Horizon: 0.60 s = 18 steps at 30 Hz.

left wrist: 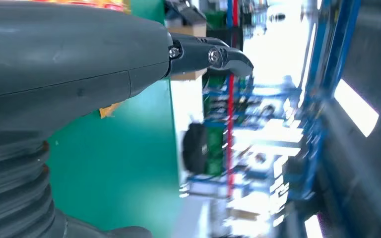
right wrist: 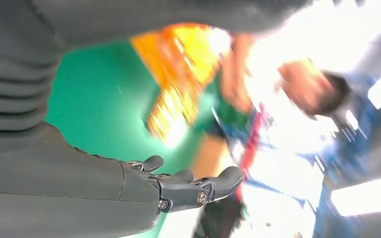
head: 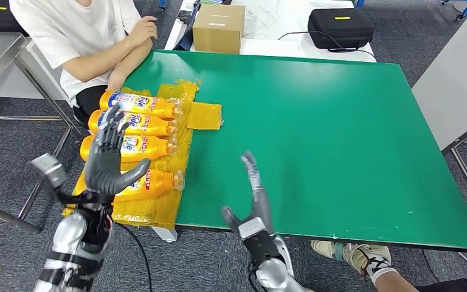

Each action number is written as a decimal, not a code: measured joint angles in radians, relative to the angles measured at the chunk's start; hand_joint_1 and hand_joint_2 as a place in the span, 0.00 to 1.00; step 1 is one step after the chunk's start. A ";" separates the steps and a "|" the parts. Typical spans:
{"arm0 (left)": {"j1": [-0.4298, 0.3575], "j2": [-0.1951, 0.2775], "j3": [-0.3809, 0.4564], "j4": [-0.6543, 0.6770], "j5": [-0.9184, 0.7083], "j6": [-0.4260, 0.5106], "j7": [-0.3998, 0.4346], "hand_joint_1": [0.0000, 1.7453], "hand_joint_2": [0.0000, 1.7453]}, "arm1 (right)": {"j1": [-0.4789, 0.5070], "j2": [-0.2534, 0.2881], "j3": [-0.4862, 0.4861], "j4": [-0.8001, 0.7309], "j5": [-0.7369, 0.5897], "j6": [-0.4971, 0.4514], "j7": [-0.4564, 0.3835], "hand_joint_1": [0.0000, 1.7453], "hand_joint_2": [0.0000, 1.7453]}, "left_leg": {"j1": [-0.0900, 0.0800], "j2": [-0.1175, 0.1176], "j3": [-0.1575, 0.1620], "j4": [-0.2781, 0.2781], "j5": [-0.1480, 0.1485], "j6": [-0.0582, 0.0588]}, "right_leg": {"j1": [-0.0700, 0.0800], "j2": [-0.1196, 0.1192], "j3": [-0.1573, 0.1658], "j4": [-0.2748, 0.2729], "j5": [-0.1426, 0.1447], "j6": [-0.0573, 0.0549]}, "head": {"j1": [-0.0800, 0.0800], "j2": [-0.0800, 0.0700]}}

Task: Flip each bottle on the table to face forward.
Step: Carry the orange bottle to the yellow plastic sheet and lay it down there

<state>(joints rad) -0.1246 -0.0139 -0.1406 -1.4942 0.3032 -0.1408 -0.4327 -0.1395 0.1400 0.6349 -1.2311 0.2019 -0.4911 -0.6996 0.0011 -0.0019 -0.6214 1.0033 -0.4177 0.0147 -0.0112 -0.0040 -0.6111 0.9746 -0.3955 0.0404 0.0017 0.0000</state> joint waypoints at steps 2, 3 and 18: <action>0.050 -0.025 0.014 -0.041 0.010 0.007 -0.007 0.00 1.00 | 0.029 -0.017 -0.009 -0.078 0.009 -0.030 0.000 0.00 1.00 | 0.000 0.000 0.000 0.000 0.000 0.000 | 0.000 0.000 0.000 0.000 0.000 0.000 | 0.000 0.000; 0.067 -0.034 0.020 -0.056 0.013 0.010 -0.008 0.00 1.00 | 0.039 -0.023 -0.012 -0.107 0.013 -0.039 0.000 0.00 1.00 | 0.001 0.000 0.000 0.000 0.000 0.000 | 0.000 0.000 0.000 0.000 -0.001 0.000 | 0.000 0.000; 0.261 -0.127 0.064 -0.117 -0.052 0.120 -0.023 0.00 1.00 | 0.196 -0.032 -0.118 -0.351 0.213 -0.204 0.000 0.00 1.00 | 0.000 -0.001 0.000 -0.001 -0.001 0.000 | 0.000 0.000 0.001 0.000 -0.002 0.001 | 0.000 0.000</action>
<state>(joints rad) 0.1361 -0.1411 -0.0768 -1.6113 0.2508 -0.0210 -0.4553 0.0564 0.1076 0.5172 -1.5818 0.4151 -0.6947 -0.6996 0.0016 -0.0031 -0.6214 1.0028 -0.4188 0.0143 -0.0111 -0.0042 -0.6106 0.9745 -0.3972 0.0415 0.0016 0.0000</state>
